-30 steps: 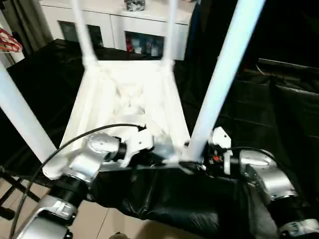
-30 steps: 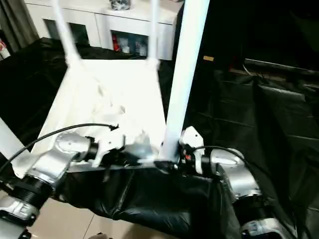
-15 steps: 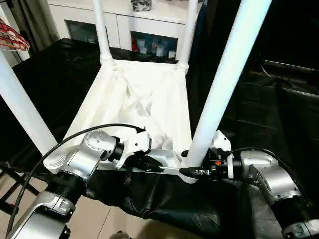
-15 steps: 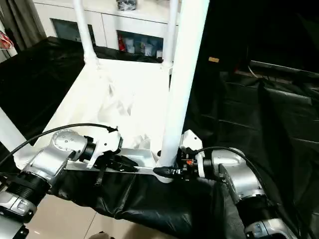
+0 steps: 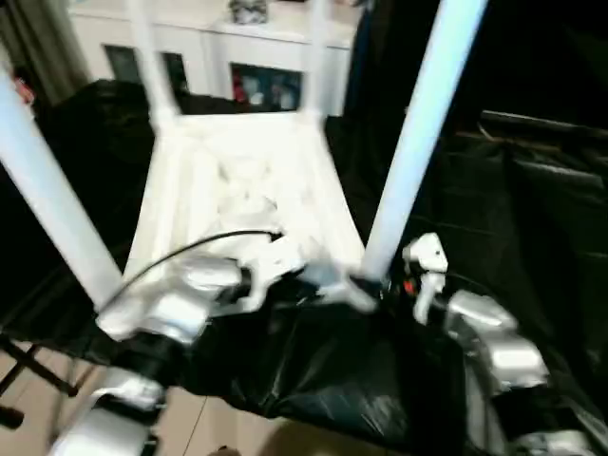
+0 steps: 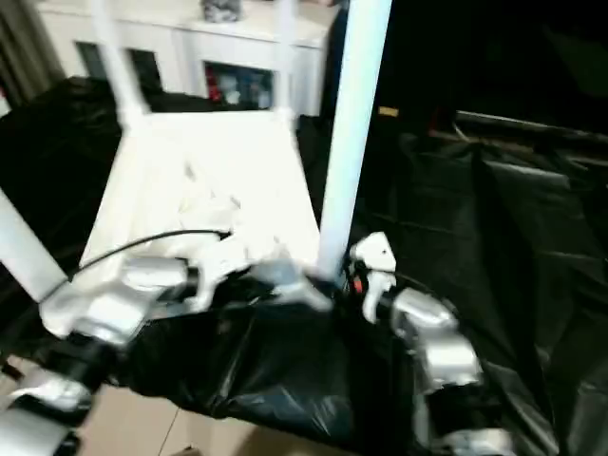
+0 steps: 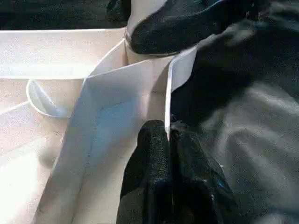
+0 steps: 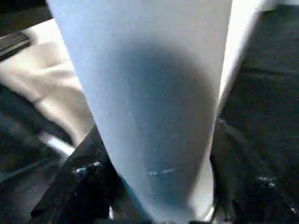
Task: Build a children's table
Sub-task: Rotate leg to tighten
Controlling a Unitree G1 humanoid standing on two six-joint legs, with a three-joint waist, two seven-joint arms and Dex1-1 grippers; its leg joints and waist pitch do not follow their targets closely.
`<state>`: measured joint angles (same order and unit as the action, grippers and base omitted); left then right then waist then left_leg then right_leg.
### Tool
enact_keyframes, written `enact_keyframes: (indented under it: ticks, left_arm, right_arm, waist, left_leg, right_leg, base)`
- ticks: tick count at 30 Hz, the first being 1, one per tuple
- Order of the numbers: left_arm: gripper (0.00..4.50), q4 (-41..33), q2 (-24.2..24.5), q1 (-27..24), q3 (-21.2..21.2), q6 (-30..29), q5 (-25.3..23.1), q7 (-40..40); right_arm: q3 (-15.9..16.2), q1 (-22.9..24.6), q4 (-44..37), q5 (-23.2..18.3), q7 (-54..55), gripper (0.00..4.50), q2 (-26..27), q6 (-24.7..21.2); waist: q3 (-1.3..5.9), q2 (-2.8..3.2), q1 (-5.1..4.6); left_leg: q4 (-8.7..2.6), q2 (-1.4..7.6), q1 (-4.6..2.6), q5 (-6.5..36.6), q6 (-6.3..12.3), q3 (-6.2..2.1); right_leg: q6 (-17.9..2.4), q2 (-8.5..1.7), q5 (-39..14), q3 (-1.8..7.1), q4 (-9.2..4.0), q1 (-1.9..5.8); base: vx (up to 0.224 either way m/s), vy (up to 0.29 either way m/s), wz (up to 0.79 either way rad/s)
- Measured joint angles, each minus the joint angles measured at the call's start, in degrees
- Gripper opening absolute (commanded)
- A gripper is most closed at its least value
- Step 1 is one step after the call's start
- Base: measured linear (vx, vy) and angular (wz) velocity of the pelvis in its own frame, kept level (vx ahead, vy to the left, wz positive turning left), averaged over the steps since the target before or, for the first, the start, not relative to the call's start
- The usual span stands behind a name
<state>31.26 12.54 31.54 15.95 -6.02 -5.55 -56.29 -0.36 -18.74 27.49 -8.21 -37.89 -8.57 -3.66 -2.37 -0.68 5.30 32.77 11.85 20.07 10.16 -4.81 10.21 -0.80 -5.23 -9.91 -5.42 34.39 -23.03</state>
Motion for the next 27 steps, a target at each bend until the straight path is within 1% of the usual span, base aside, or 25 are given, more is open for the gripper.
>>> enact_keyframes:
  ticks: [6, 8, 9, 11, 15, 16, 18, 20, 21, 23, 27]
  left_arm:
    - [0.0, -0.11, -3.76, 0.01, 0.1, -1.54, -3.22, 8.38]
    - [0.0, -0.18, -4.52, -0.05, 0.11, -2.05, -3.61, 9.95]
    - [0.0, -0.23, -4.7, -0.11, 0.12, -2.15, -3.64, 10.32]
    - [0.0, -0.28, -4.84, -0.14, 0.09, -2.15, -3.63, 10.37]
    - [0.0, -0.38, -4.97, -0.14, 0.11, -2.15, -3.63, 10.14]
    - [0.0, -0.47, -4.96, -0.16, 0.12, -2.15, -3.63, 9.76]
    - [0.0, -0.75, -4.86, -0.22, 0.13, -2.12, -3.61, 8.98]
    - [0.0, -1.39, -4.47, -0.5, 0.47, -1.88, -3.25, 7.67]
    - [0.0, -1.78, -4.18, -0.6, 0.76, -1.49, -2.91, 6.74]
    - [0.0, -2.12, -3.85, -0.8, 1.05, -1.09, -2.68, 5.6]
    - [0.0, -2.19, -3.4, -1.02, 1.39, -0.41, -2.46, 4.33]
  right_arm:
    - [-1.7, -3.12, 3.71, 2.94, 15.7, 2.48, 5.74, 1.48]
    - [-1.72, -3.76, 4.51, 3.92, 18.53, 2.48, 6.5, 1.97]
    - [-1.74, -3.85, 4.72, 4.1, 18.87, 2.83, 6.62, 2.38]
    - [-1.97, -3.81, 4.79, 4.18, 18.81, 3.18, 6.7, 2.79]
    - [-1.85, -3.55, 4.61, 4.45, 17.38, 3.36, 6.41, 3.24]
    - [-1.5, -3.35, 4.4, 4.55, 16.64, 3.65, 5.81, 3.29]
    - [-0.82, -2.72, 3.5, 4.71, 14.21, 3.65, 4.33, 3.26]
    - [0.43, -0.77, 0.92, 4.06, 9.37, 3.65, 1.22, 2.96]
    - [0.92, 0.95, -1.56, 3.04, 5.21, 3.65, -1.79, 2.28]
    - [1.0, 2.73, -4.24, 1.32, -0.19, 3.65, -4.95, 1.52]
    - [0.71, 5.37, -8.18, -1.3, -7.52, 3.65, -10.04, 1.09]
  waist:
    - [0.07, 0.17, -0.76]
    - [0.14, 0.29, -0.85]
    - [0.17, 0.39, -0.84]
    - [0.18, 0.56, -0.82]
    - [0.19, 0.62, -0.84]
    - [0.19, 0.62, -0.81]
    - [0.18, 0.64, -0.71]
    - [0.17, 0.65, -0.32]
    - [0.14, 0.7, 0.04]
    - [0.11, 0.75, 0.4]
    - [0.12, 0.77, 0.55]
  left_leg:
    - [-0.04, -0.02, 0.01, 0.0, 0.0, 0.03]
    - [-0.06, -0.03, 0.02, 0.01, 0.0, 0.03]
    - [-0.08, -0.04, 0.01, 0.01, 0.0, 0.03]
    - [-0.12, -0.04, 0.02, 0.01, 0.0, 0.03]
    - [-0.15, -0.06, 0.04, 0.02, 0.01, 0.04]
    - [-0.15, -0.06, 0.03, 0.02, 0.02, 0.04]
    - [-0.16, -0.06, 0.04, 0.03, 0.03, 0.04]
    - [-0.21, -0.06, 0.07, 0.06, 0.06, 0.04]
    - [-0.21, -0.07, 0.12, 0.07, 0.09, 0.03]
    - [-0.21, -0.05, 0.13, 0.07, 0.11, 0.05]
    - [-0.14, -0.05, 0.15, 0.06, 0.12, 0.04]
  right_leg:
    - [-0.1, 0.0, 0.06, 0.04, -0.02, -0.01]
    - [-0.11, 0.0, 0.06, 0.05, -0.03, 0.0]
    - [-0.1, 0.0, 0.06, 0.05, -0.05, -0.01]
    - [-0.09, 0.0, 0.05, 0.05, -0.1, -0.01]
    - [-0.11, 0.0, 0.07, 0.04, -0.22, -0.01]
    - [-0.11, 0.0, 0.07, 0.04, -0.24, -0.01]
    - [-0.11, 0.0, 0.07, 0.04, -0.27, -0.02]
    - [-0.08, 0.0, 0.04, 0.02, -0.32, -0.03]
    - [-0.05, 0.0, 0.01, 0.01, -0.34, -0.03]
    - [-0.02, -0.01, -0.01, 0.02, -0.33, -0.03]
    - [-0.02, -0.01, -0.01, 0.02, -0.31, 0.0]
  base:
    - [0.0, 0.0, 0.0]
    - [0.0, 0.0, 0.0]
    - [0.0, 0.0, 0.0]
    - [0.0, 0.0, 0.0]
    - [0.0, 0.0, 0.0]
    - [0.0, 0.0, 0.0]
    - [0.0, 0.0, 0.0]
    - [0.0, 0.0, 0.0]
    - [0.0, 0.0, 0.0]
    - [0.0, 0.0, 0.0]
    - [0.0, 0.0, 0.0]
